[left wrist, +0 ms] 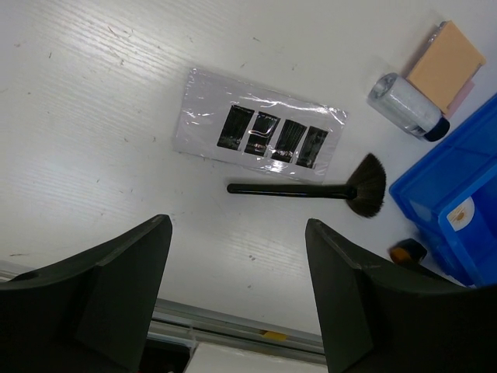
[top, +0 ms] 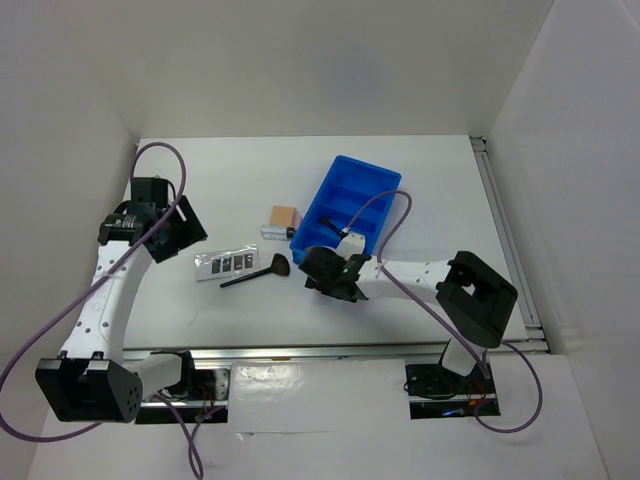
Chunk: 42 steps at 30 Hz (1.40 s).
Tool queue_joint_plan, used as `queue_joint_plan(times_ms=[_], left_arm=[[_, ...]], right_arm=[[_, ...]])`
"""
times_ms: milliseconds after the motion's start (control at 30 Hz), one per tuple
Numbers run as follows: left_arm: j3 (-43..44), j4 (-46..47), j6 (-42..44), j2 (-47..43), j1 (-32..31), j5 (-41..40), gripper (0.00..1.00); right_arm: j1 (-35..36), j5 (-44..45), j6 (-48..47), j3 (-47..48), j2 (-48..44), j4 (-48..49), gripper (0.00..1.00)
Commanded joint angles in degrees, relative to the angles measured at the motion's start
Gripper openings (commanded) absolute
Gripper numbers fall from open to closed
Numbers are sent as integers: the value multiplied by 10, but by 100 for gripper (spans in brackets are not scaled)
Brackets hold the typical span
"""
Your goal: Organize the makeup
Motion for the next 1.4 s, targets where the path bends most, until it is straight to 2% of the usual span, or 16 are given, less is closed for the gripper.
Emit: queue_joint_plan(times_ms=[0, 267, 567, 767, 1167, 1367], left_arm=[[12, 13, 16, 4, -2, -8, 83], [12, 13, 16, 9, -2, -8, 83], [12, 13, 16, 10, -7, -8, 83], [12, 13, 16, 15, -7, -13, 83], [12, 13, 16, 15, -7, -13, 83], [12, 13, 16, 15, -7, -19, 83]], right_arm=[[1, 38, -16, -9, -23, 79, 87], [7, 38, -46, 8, 2, 99, 84], [29, 77, -24, 108, 78, -16, 79], [29, 83, -7, 135, 106, -60, 78], [34, 88, -31, 181, 153, -74, 75], [34, 88, -37, 193, 165, -79, 65]])
